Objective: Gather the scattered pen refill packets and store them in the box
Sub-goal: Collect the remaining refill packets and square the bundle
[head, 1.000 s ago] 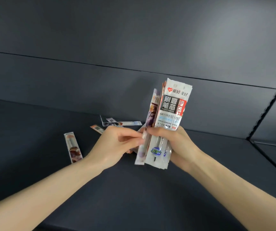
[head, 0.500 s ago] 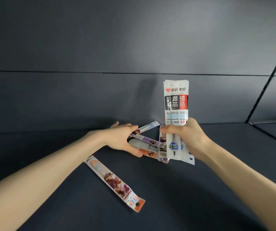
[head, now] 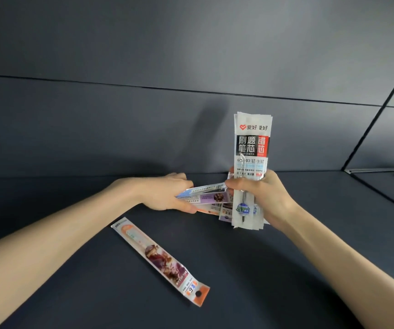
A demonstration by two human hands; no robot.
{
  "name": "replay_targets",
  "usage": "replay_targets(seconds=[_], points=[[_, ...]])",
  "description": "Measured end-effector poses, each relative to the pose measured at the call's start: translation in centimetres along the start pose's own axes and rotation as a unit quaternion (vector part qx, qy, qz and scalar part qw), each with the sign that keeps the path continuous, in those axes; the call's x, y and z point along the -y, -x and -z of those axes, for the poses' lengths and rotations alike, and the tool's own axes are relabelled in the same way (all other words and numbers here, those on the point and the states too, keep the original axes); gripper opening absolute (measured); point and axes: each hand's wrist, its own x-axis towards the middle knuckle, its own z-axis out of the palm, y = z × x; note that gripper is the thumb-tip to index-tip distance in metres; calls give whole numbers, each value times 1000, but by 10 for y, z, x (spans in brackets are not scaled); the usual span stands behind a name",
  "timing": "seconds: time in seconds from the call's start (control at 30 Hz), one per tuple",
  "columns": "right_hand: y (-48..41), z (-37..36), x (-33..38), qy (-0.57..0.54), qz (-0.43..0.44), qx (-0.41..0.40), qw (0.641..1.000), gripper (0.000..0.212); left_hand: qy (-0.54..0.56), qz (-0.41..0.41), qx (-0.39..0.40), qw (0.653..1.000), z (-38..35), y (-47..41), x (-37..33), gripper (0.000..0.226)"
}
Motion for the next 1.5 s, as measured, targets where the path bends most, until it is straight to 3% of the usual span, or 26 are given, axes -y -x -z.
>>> replay_targets(seconds=[0.23,0.4,0.53,0.57,0.7,0.83,0.97,1.13,1.23,1.37,1.5], points=[[2,0,-1,11,7,-5,1000,11,60,28,17,998,15,31,4,25],[6,-1,0,18,11,-16,1000,16,100,72,-9,992,25,79,31,36],[11,-2,4,11,25,3,1000,12,158,103,-54,981,31,114,39,83],[12,-2,5,0,29,11,1000,13,178,102,-69,976,31,118,35,84],[15,-2,14,-77,30,52,995,15,289,70,-177,938,19,115,-9,23],[24,15,22,-131,29,86,987,13,392,48,-300,868,7,90,-64,3],[33,42,25,-146,48,98,983,24,464,33,-358,810,-4,56,-115,19],[38,75,27,-193,52,132,971,41,479,44,-407,776,-20,19,-166,26],[41,85,29,-242,47,172,954,43,506,72,-387,767,-28,10,-179,24],[35,90,27,-272,28,196,942,42,587,41,-322,742,-32,9,-179,27],[31,92,36,-265,63,212,939,33,572,27,-294,765,-27,13,-173,25]])
